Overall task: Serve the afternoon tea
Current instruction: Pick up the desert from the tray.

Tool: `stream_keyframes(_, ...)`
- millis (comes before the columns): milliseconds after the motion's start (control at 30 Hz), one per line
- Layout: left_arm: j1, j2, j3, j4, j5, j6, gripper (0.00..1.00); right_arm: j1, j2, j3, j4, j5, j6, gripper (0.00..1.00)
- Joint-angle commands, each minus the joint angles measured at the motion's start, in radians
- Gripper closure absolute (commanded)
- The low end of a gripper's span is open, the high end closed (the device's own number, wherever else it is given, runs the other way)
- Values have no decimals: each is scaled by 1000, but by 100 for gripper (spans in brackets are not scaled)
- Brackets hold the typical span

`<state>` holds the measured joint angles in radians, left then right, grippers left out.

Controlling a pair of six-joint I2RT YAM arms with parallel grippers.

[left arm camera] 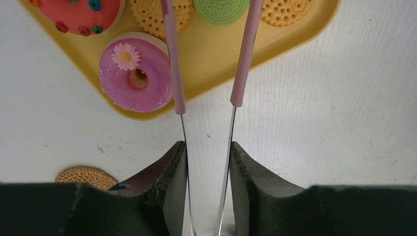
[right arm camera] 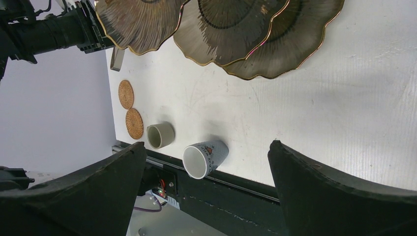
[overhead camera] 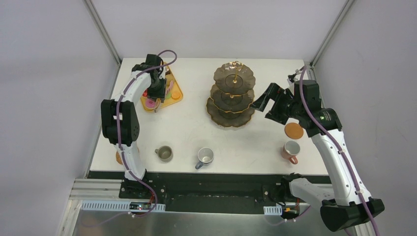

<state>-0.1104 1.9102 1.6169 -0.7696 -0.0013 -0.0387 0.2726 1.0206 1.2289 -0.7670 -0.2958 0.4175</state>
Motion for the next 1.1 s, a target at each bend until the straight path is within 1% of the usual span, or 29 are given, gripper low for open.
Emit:
stream_keyframes(0,2,6,60,-41,-3,20,65,1,6,4,16,-3,0,1)
stream_keyframes(100,3,17,68,-41,-2,25,63,1,7,4,16,-2,2,1)
stream_keyframes(867,8,182,239,-45,-7,30,63,1,25,21,10,1,7,1)
stream_keyframes(1067,12,212,268,-44,-16,26,65,0,26,26,2,9,9,1)
